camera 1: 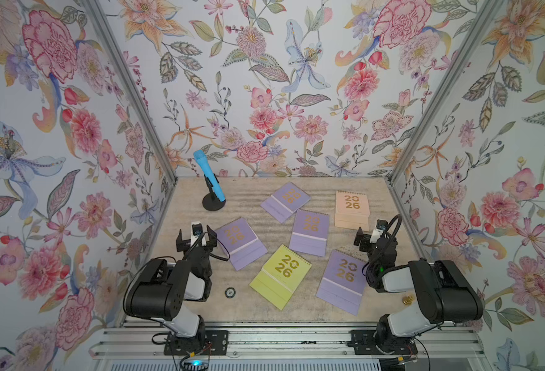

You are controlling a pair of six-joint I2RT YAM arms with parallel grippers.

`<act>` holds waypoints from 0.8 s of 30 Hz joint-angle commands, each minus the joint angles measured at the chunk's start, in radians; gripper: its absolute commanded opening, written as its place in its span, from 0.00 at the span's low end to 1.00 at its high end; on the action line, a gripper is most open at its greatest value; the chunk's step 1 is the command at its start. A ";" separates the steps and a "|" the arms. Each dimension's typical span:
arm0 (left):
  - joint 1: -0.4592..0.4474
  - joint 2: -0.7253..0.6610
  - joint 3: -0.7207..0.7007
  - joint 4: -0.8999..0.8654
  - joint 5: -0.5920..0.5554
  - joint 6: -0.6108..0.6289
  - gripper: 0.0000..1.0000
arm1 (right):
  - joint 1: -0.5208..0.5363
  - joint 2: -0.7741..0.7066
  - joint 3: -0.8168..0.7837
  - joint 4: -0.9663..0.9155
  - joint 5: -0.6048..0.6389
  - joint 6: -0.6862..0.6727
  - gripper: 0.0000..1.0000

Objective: Stack the calendars
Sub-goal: Adjust the calendar at the center of the board.

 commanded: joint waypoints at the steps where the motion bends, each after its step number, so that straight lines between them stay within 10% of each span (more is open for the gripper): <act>1: 0.004 -0.004 0.013 0.011 0.019 -0.002 1.00 | 0.004 0.002 0.015 0.017 -0.002 -0.015 0.99; 24: 0.028 -0.010 0.021 -0.016 0.040 -0.026 1.00 | 0.004 0.002 0.013 0.021 -0.002 -0.016 0.99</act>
